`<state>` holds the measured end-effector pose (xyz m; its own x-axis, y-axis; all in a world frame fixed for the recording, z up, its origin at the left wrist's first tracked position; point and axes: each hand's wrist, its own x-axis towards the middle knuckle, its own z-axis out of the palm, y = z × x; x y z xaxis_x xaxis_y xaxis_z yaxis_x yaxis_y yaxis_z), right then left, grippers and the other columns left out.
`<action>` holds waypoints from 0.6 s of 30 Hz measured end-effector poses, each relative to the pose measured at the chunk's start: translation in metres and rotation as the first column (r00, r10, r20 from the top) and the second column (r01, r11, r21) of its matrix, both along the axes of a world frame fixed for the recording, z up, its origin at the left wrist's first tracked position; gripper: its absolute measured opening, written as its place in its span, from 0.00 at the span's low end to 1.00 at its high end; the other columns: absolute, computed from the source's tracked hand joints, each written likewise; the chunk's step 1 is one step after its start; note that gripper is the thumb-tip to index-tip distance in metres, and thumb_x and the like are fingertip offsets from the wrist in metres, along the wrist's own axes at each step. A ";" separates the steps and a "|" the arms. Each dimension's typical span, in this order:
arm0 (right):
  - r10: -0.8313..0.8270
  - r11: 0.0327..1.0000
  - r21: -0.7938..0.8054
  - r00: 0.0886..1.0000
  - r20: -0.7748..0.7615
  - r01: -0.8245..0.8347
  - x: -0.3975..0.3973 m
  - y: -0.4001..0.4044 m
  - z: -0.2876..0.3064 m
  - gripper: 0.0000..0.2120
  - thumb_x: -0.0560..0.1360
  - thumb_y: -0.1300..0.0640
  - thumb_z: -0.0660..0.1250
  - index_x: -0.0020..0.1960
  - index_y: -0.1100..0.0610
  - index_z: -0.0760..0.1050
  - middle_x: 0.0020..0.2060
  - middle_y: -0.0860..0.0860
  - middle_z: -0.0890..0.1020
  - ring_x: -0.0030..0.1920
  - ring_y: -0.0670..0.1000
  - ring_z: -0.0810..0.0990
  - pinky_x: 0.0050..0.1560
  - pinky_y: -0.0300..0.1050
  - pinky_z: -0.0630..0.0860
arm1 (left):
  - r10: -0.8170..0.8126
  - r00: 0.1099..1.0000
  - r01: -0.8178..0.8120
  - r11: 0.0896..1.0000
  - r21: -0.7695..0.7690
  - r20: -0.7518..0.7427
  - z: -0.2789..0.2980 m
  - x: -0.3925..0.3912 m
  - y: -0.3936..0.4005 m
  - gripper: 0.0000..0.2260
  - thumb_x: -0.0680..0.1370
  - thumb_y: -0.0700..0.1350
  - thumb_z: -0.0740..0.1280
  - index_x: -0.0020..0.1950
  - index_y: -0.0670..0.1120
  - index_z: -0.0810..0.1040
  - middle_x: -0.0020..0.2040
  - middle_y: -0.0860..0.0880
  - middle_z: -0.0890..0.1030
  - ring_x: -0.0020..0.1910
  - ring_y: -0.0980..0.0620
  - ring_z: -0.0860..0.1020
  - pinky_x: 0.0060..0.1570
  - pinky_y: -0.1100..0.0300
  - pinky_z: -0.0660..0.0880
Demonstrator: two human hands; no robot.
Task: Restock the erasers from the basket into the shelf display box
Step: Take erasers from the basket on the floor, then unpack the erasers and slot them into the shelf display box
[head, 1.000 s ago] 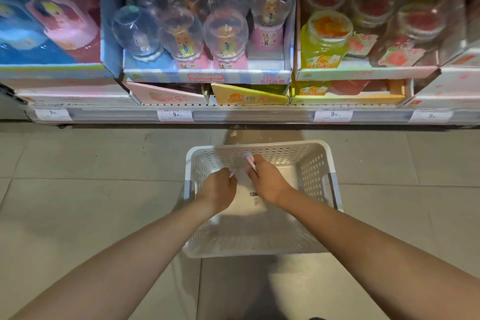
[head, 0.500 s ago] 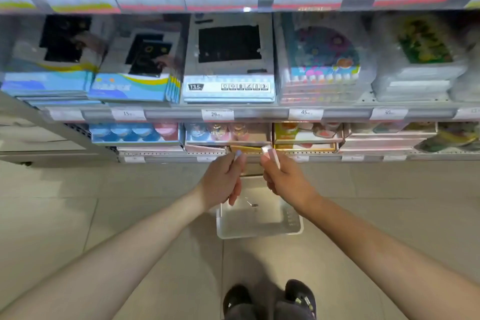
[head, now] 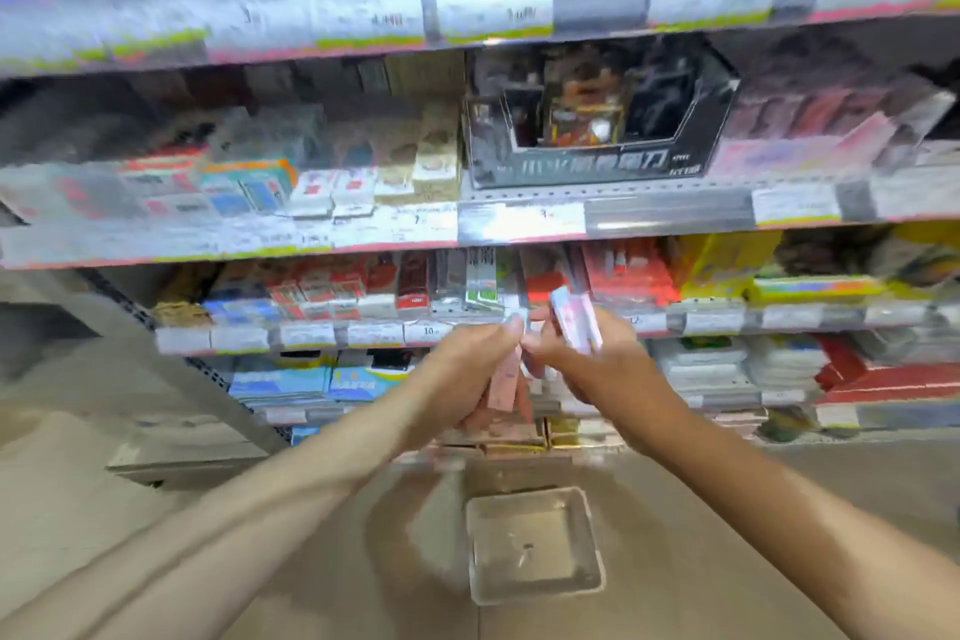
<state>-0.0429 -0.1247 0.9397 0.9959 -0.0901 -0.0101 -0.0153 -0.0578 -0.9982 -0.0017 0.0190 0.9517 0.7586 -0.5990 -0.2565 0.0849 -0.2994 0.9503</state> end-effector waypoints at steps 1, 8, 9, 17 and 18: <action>-0.006 1.000 0.022 0.999 0.034 0.005 0.001 0.000 0.021 0.05 0.72 0.62 0.69 0.47 0.60 0.75 0.30 0.52 0.74 0.22 0.39 0.71 0.24 0.27 0.64 | -0.019 1.000 0.019 1.000 -0.020 0.012 0.020 0.000 0.001 0.21 0.81 0.51 0.50 0.37 0.42 0.75 0.22 0.48 0.77 0.13 0.58 0.64 0.16 0.72 0.57; 0.036 0.996 -0.086 0.962 0.272 -0.013 0.007 -0.006 0.134 0.08 0.69 0.64 0.72 0.44 0.56 0.76 0.27 0.43 0.79 0.26 0.37 0.75 0.28 0.27 0.69 | -0.087 0.971 0.117 0.985 -0.124 0.224 0.119 0.012 0.000 0.23 0.77 0.59 0.51 0.38 0.44 0.77 0.25 0.46 0.79 0.13 0.56 0.60 0.20 0.68 0.54; 0.035 0.995 -0.096 0.951 0.308 -0.006 0.009 -0.009 0.145 0.07 0.69 0.65 0.71 0.44 0.56 0.76 0.29 0.44 0.79 0.26 0.36 0.75 0.28 0.26 0.68 | -0.099 0.963 0.136 0.982 -0.134 0.250 0.129 0.015 -0.002 0.24 0.77 0.60 0.52 0.38 0.44 0.77 0.25 0.46 0.79 0.13 0.56 0.59 0.22 0.67 0.54; 0.067 0.998 -0.035 0.925 0.374 -0.059 0.025 -0.038 0.204 0.06 0.72 0.68 0.67 0.46 0.62 0.72 0.30 0.55 0.75 0.22 0.44 0.71 0.24 0.31 0.67 | -0.177 0.961 0.223 0.950 -0.219 0.213 0.180 0.037 -0.036 0.27 0.76 0.60 0.49 0.42 0.41 0.77 0.27 0.44 0.78 0.13 0.58 0.58 0.18 0.74 0.55; 0.068 0.997 -0.056 0.922 0.382 -0.050 0.030 -0.043 0.208 0.06 0.72 0.67 0.68 0.46 0.61 0.73 0.31 0.55 0.75 0.23 0.46 0.72 0.26 0.33 0.68 | -0.181 0.958 0.227 0.952 -0.205 0.222 0.184 0.042 -0.041 0.29 0.76 0.61 0.48 0.43 0.40 0.77 0.27 0.44 0.78 0.13 0.58 0.58 0.18 0.74 0.56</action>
